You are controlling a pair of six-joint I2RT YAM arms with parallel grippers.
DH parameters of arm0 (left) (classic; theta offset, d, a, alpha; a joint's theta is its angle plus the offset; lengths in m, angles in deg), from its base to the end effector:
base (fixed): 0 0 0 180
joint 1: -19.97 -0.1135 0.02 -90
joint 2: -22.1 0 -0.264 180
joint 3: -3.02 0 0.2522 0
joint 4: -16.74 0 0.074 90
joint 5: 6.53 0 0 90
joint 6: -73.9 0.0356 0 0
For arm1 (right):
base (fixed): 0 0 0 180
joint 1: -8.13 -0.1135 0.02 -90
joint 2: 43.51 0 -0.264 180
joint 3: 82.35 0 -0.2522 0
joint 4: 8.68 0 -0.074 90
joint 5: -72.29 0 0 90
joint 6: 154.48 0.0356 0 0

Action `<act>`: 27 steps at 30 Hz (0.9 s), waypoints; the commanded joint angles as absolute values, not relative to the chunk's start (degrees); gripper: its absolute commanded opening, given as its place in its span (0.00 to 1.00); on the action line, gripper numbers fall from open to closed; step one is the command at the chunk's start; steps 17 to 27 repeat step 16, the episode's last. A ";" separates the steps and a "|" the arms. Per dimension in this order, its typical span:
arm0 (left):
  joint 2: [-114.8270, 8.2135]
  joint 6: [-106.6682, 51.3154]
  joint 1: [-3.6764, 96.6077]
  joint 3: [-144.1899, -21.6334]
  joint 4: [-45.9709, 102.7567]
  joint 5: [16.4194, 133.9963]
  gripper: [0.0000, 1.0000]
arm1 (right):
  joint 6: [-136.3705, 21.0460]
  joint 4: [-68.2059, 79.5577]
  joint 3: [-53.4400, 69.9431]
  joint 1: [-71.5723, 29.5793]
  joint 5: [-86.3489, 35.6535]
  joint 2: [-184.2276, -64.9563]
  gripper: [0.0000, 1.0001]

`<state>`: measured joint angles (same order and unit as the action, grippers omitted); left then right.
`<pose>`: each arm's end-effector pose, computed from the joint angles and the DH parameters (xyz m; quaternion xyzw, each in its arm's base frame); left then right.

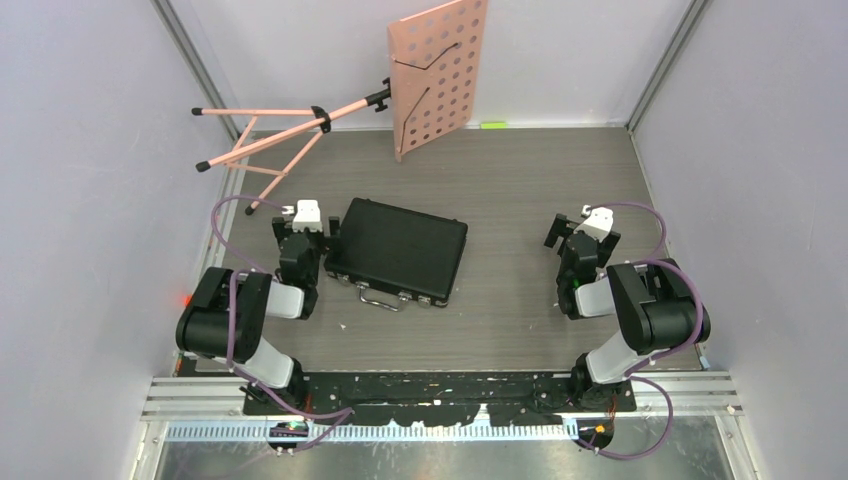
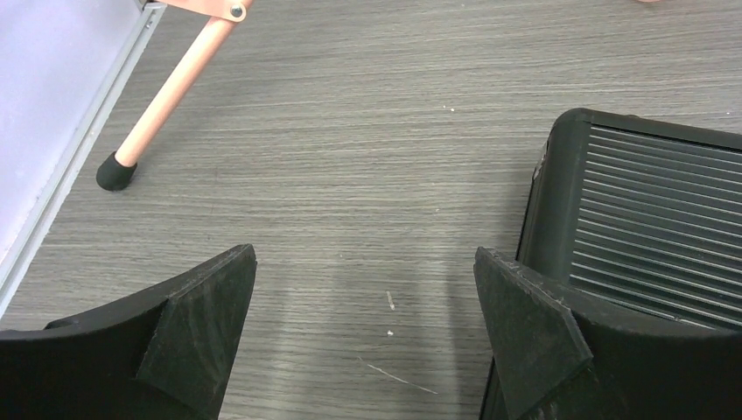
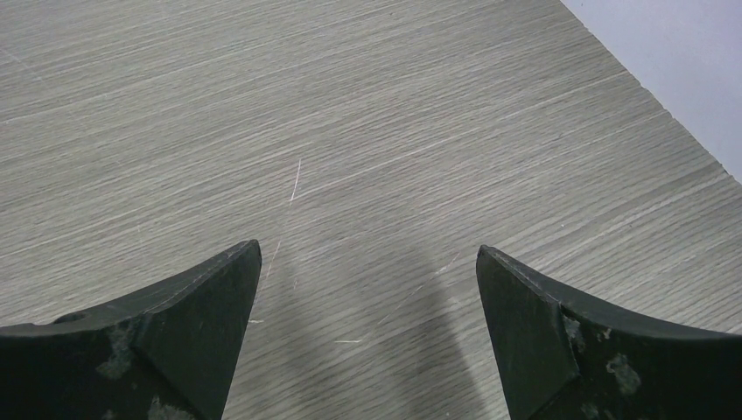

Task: Pack up texas hold em set

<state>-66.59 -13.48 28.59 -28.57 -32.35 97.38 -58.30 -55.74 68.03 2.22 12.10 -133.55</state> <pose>0.2568 -0.0303 0.1506 -0.0057 0.7534 0.0572 0.6551 0.2472 0.0078 0.1339 0.1613 0.7578 -0.1376 0.6171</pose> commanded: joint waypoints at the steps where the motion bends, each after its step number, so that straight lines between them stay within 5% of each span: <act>1: -66.80 -13.81 28.07 -29.30 -28.13 97.64 1.00 | -58.06 -57.39 66.59 2.42 12.09 -133.69 1.00; 27: -66.55 -14.86 26.43 -30.81 -24.76 94.46 1.00 | -58.02 -57.40 66.61 2.42 12.00 -133.69 1.00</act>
